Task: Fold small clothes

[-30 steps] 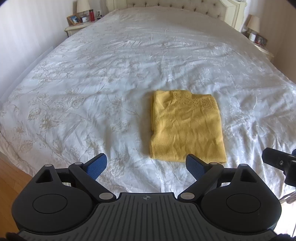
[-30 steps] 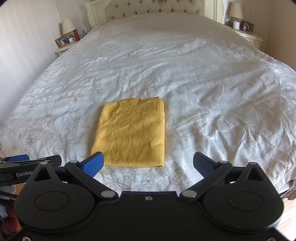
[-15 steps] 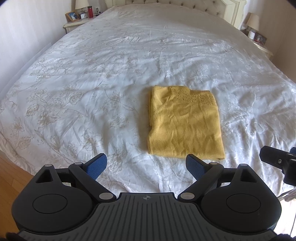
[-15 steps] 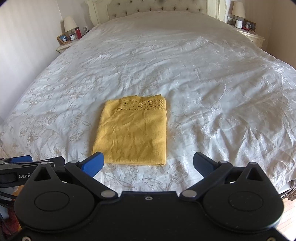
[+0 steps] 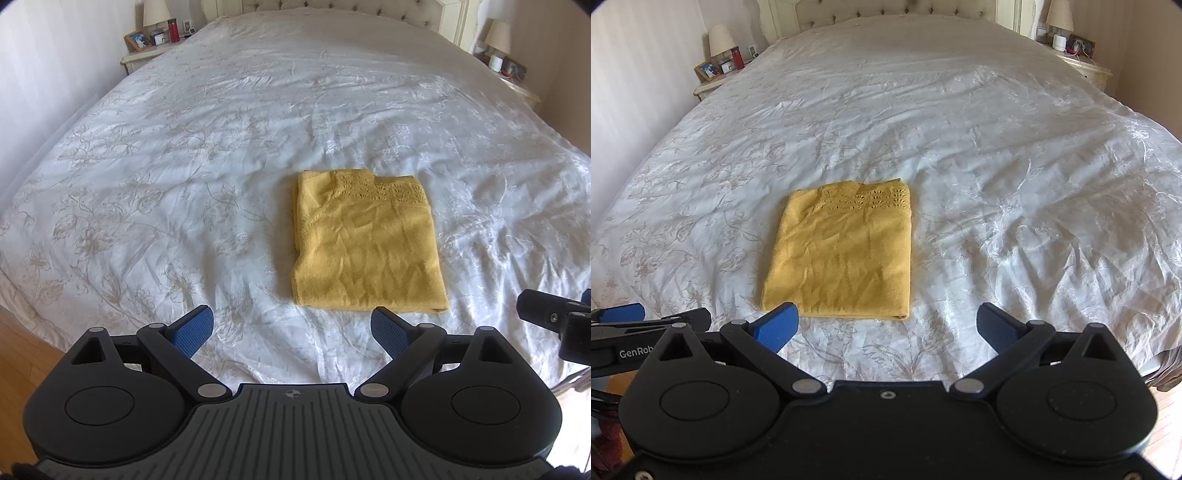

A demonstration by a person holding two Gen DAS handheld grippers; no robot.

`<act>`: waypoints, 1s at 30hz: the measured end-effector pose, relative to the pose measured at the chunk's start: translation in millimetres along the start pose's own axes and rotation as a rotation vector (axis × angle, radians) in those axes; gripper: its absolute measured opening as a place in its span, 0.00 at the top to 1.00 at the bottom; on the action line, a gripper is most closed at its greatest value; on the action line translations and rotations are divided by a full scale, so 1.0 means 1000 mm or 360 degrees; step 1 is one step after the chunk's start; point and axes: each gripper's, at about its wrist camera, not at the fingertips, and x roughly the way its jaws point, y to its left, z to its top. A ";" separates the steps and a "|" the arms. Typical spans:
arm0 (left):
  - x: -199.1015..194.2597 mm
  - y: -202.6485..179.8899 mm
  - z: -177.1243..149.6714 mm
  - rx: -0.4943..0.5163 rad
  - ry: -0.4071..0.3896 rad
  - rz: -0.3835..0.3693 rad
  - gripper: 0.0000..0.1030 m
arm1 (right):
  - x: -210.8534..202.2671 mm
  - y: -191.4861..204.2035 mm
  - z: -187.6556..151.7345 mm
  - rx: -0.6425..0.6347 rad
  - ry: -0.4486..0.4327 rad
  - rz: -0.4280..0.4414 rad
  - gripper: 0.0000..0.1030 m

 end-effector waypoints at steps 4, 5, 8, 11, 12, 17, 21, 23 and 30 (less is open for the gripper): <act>-0.001 -0.001 0.002 0.0005 -0.0017 0.0017 0.09 | 0.000 -0.003 0.000 0.0010 0.0007 -0.0008 0.01; -0.001 -0.001 0.002 0.0006 -0.0018 0.0021 0.09 | 0.000 -0.004 0.000 0.0013 0.0011 -0.0009 0.01; -0.001 -0.001 0.002 0.0006 -0.0017 0.0021 0.09 | 0.001 -0.006 0.000 0.0022 0.0022 -0.0019 0.01; 0.000 0.000 0.003 0.0003 -0.0010 0.0024 0.09 | 0.003 -0.008 0.000 0.0028 0.0033 -0.0031 0.01; 0.001 0.000 0.003 0.0004 -0.0009 0.0028 0.09 | 0.003 -0.008 0.000 0.0029 0.0039 -0.0040 0.01; 0.002 -0.001 0.003 0.0007 -0.0004 0.0029 0.09 | 0.005 -0.008 0.001 0.0025 0.0039 -0.0040 0.01; 0.005 0.000 0.003 0.0013 0.0014 0.0037 0.09 | 0.007 -0.007 0.001 0.0023 0.0047 -0.0032 0.01; 0.005 0.000 0.003 0.0013 0.0014 0.0035 0.09 | 0.008 -0.007 0.001 0.0024 0.0050 -0.0028 0.01; 0.008 -0.001 0.003 0.0014 0.0025 0.0033 0.09 | 0.011 -0.008 0.000 0.0034 0.0062 -0.0021 0.01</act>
